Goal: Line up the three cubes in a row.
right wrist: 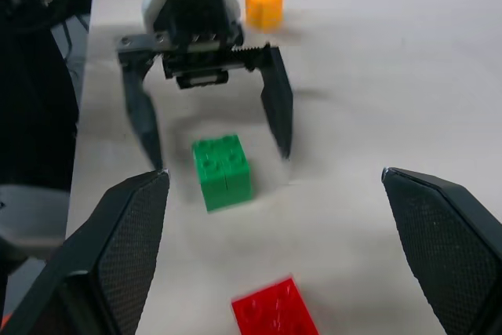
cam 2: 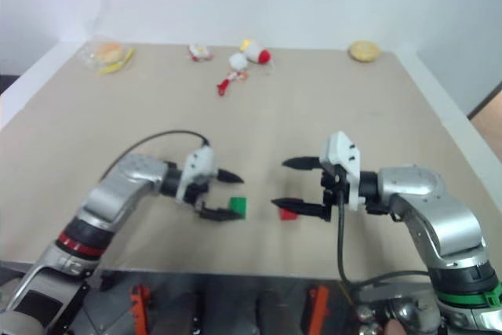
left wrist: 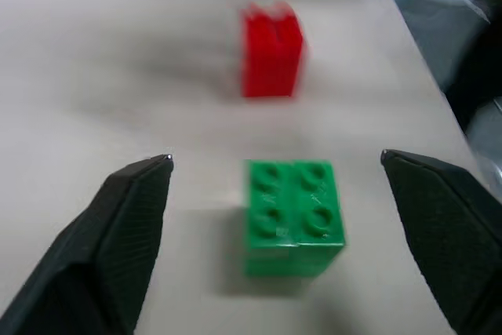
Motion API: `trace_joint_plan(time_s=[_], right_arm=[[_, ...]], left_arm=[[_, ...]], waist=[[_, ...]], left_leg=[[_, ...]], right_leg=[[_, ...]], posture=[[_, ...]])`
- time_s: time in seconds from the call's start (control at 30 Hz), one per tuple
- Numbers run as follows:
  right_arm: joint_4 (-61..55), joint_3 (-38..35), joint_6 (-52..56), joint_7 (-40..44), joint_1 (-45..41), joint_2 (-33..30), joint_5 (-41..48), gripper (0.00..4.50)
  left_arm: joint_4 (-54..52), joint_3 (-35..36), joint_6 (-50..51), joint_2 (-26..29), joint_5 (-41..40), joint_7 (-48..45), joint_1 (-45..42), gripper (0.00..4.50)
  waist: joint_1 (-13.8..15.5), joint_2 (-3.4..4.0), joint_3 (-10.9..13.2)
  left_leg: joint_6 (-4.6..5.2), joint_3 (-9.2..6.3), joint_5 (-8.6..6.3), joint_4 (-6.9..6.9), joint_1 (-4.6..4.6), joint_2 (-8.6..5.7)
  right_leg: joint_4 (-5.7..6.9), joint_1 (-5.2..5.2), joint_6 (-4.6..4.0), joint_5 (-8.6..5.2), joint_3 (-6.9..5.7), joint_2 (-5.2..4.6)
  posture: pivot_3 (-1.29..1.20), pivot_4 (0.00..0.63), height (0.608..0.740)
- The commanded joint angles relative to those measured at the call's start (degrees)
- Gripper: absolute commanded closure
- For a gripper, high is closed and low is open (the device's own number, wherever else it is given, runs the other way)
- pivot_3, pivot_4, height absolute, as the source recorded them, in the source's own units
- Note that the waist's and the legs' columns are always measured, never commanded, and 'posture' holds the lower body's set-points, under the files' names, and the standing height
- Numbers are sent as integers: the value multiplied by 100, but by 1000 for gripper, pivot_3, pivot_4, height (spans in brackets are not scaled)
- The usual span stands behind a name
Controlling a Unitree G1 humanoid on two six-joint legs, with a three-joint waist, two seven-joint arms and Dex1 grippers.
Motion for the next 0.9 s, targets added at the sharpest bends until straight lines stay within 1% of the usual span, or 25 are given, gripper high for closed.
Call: trace_joint_plan(time_s=[0.03, 0.1, 0.2, 0.3, 0.4, 0.57, 0.7, 0.8, 0.9], right_arm=[[-68, -6, -7, -153, -409, 217, 147, 0], [6, 143, -4, -130, -637, 360, 128, 0], [245, 398, -83, 4, -999, 556, 40, 0], [507, 615, -186, 156, -1305, 704, -45, 0], [683, 766, -276, 261, -1480, 827, -135, 0], [737, 854, -338, 314, -1555, 940, -196, 0], [613, 812, -287, 259, -1457, 919, -184, 0], [504, 744, -238, 189, -1362, 863, -176, 0], [413, 691, -193, 121, -1295, 819, -156, 0]], left_arm=[[-347, 986, 322, 379, -501, 283, 74, 36], [-141, 1359, 250, 801, -548, 214, 156, 36], [408, 1614, -112, 1403, -507, -153, 192, 36], [1066, 1622, -555, 1777, -394, -507, 7, 36], [1845, 1517, -986, 2003, -196, -826, -290, 36], [3303, 1282, -1765, 2030, 251, -1204, -852, 36], [4346, 974, -2214, 1982, 662, -1465, -1221, 36], [5140, 815, -2709, 1827, 1016, -1355, -1552, 36], [5696, 718, -3044, 1665, 1251, -1319, -1774, 36]], waist=[[0, 1, 0], [-10, 0, 0], [-5, -1, 1], [32, -2, 1], [48, -11, 5], [35, -11, 6], [33, -12, 5], [37, -12, 5], [34, -12, 5]], left_leg=[[0, -1, 0, 0, 1, 1], [0, -3, 0, 0, 3, 1], [0, -4, 0, -5, 3, 4], [0, -1, 0, -5, -1, 2], [-1, -3, 0, -4, -12, -1], [-4, -1, -2, -12, -17, 1], [-4, 0, -2, -10, -30, 2], [-4, -6, -2, -11, -30, 3], [-4, -9, -2, -11, -33, 5]], right_leg=[[1, 0, 0, 0, -1, 1], [2, 1, -1, 0, -4, 3], [2, -1, -8, -1, -7, 5], [1, -4, -9, -3, -8, 0], [0, -6, -10, -7, -17, -7], [2, -17, -16, -12, -21, -5], [48, -47, -18, -22, -21, -3], [70, -57, -16, -24, -24, 5], [73, -61, -16, -24, -25, 9]], posture=[[0, 150, 736], [0, 150, 736], [0, 150, 736], [0, 150, 736], [0, 150, 736], [0, 150, 736], [0, 150, 736], [0, 150, 736], [0, 150, 736]])
